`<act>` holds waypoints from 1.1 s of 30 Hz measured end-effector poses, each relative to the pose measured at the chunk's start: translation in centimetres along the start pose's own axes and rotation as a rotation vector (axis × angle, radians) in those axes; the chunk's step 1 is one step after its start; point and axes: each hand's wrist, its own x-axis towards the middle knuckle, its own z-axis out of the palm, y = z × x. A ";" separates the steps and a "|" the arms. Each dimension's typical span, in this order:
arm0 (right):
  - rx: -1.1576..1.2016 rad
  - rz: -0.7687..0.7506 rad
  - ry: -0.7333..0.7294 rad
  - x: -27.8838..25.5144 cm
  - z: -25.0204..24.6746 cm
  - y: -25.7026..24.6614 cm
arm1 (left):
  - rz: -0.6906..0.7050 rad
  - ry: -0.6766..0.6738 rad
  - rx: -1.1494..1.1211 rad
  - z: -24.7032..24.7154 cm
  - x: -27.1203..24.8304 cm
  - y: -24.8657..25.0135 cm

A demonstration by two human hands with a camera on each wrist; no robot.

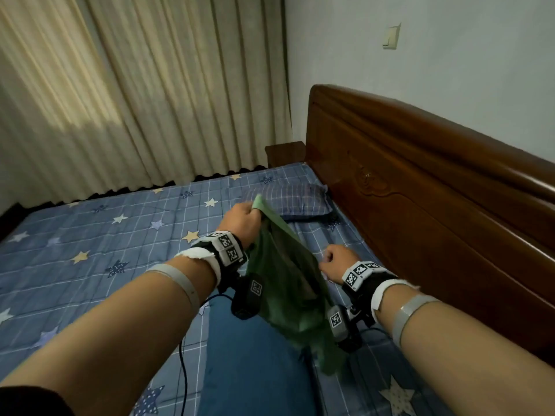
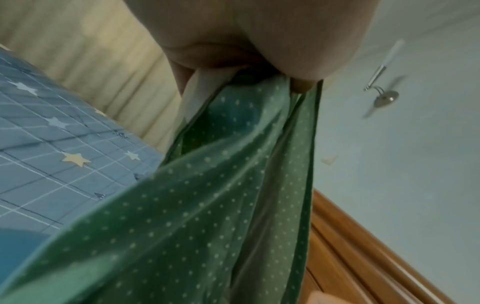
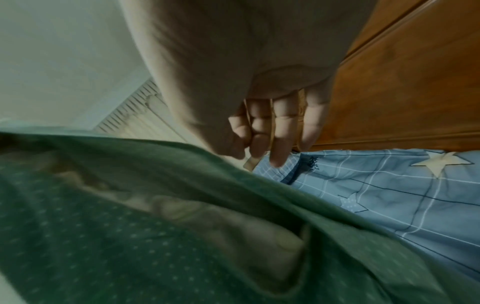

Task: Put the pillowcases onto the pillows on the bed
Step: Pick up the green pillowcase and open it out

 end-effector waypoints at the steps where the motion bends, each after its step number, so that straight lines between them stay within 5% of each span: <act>1: 0.000 0.027 0.007 0.2 -0.1 0.0 | -0.025 0.034 -0.046 -0.9 0.1 -0.3; 6: 0.043 -0.093 -0.169 0.8 1.3 -2.2 | -0.086 0.098 -0.175 -4.7 -0.6 -0.9; 17: 0.056 -0.180 -0.091 -0.1 6.0 -7.7 | -0.199 0.041 -0.576 -8.9 -3.4 -0.4; 26: 0.120 -0.218 -0.249 -0.5 8.6 -7.9 | -0.255 0.125 -0.656 -11.2 -5.4 -3.2; 33: -0.009 -0.293 -0.183 -1.1 10.3 -8.8 | -0.274 0.173 -0.554 -12.3 -6.1 -5.3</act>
